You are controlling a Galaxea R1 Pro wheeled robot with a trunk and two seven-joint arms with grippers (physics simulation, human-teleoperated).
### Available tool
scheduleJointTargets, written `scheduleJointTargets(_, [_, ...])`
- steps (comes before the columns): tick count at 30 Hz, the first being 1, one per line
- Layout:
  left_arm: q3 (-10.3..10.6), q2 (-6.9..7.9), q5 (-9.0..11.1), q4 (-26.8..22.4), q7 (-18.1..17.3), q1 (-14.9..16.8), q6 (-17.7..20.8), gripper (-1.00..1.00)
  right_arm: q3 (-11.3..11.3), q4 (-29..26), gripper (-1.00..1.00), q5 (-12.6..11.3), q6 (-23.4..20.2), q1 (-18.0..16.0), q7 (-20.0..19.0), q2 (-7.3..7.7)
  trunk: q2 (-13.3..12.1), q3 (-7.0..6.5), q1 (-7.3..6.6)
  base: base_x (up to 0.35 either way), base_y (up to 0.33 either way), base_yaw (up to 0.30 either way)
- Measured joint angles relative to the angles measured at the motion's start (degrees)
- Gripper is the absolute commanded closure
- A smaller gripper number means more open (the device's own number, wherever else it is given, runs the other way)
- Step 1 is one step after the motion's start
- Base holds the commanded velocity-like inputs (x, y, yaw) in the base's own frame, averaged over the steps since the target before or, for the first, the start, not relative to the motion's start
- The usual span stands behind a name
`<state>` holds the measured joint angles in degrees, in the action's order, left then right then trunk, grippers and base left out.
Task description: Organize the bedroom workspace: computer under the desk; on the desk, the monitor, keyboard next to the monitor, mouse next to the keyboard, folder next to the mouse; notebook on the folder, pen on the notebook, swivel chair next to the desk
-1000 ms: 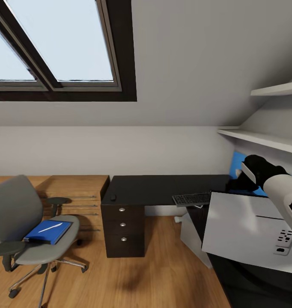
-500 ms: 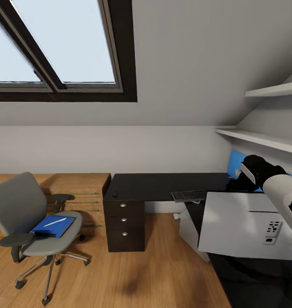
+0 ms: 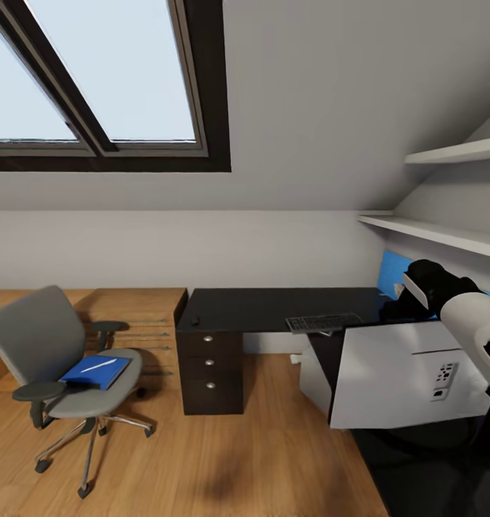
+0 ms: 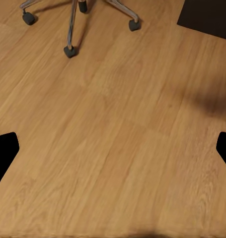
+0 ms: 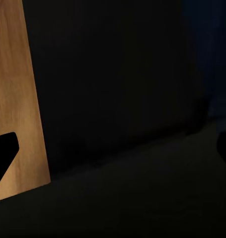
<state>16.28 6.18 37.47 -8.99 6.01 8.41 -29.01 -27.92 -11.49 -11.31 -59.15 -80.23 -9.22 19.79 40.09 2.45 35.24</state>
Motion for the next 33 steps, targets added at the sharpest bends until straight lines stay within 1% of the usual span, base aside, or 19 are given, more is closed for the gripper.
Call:
scheduleJointTargets(2, [0.02,0.01,-0.01,-0.01,0.02,0.0,0.01,-1.0,0.01,-0.05,-1.0,-0.19,0.0,-0.02,0.0,-0.01,0.01,-0.01,-0.01,-0.146,0.0,0.0])
scheduleJointTargets(6, [0.02,0.01,0.03,-0.01,0.08,0.0,0.03,-1.0,-0.41,-0.1,-1.0,0.57,0.03,0.02,0.01,0.0,0.0,0.01,-0.02,-0.084,0.0,0.0])
scheduleJointTargets(10, [0.02,-0.02,-0.03,-0.02,0.19,0.0,0.03,-1.0,-0.39,-0.13,-1.0,0.5,0.03,0.02,0.07,0.01,-0.01,0.01,0.0,-0.262,0.0,0.0])
scheduleJointTargets(15, [0.02,0.03,0.03,-0.01,0.25,0.0,0.04,-1.0,-0.33,-0.12,-1.0,0.37,0.02,0.03,0.08,0.01,-0.01,0.01,-0.02,-0.104,0.0,0.0])
scheduleJointTargets(20, [0.02,0.03,-0.01,-0.01,0.24,0.0,0.03,-1.0,-0.39,-0.12,-1.0,0.6,0.03,0.03,0.08,0.02,-0.01,0.01,0.0,-0.209,0.0,0.0])
scheduleJointTargets(26, [0.02,0.03,0.04,-0.01,0.24,0.0,0.04,-1.0,-0.31,-0.12,-1.0,0.4,0.02,0.03,0.07,0.01,0.0,0.01,-0.02,-0.035,0.0,0.0])
scheduleJointTargets(33, [0.02,0.02,0.03,-0.03,0.3,0.0,0.03,-1.0,-0.36,-0.23,-1.0,1.36,0.05,0.04,0.08,0.01,0.0,0.01,-0.03,-0.002,0.0,0.0])
